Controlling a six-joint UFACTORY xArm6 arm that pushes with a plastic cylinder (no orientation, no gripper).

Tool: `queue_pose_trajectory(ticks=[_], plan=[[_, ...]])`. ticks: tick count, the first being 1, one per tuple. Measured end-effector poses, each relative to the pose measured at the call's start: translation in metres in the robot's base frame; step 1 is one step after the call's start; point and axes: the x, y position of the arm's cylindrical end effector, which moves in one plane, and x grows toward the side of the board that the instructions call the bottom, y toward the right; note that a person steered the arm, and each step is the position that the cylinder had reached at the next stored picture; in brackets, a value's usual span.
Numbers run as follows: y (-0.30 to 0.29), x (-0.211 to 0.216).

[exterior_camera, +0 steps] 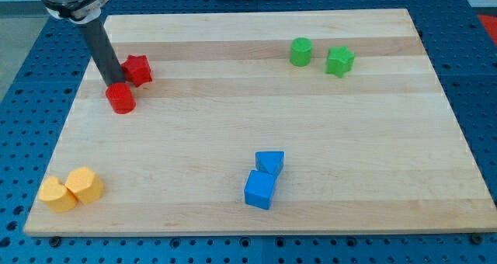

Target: Push red circle slightly right

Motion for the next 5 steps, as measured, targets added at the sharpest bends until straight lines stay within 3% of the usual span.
queue_pose_trajectory(ticks=[2,3,4,5], plan=[[0.033,-0.053],[0.008,-0.038],[-0.042,0.004],[-0.047,0.034]])
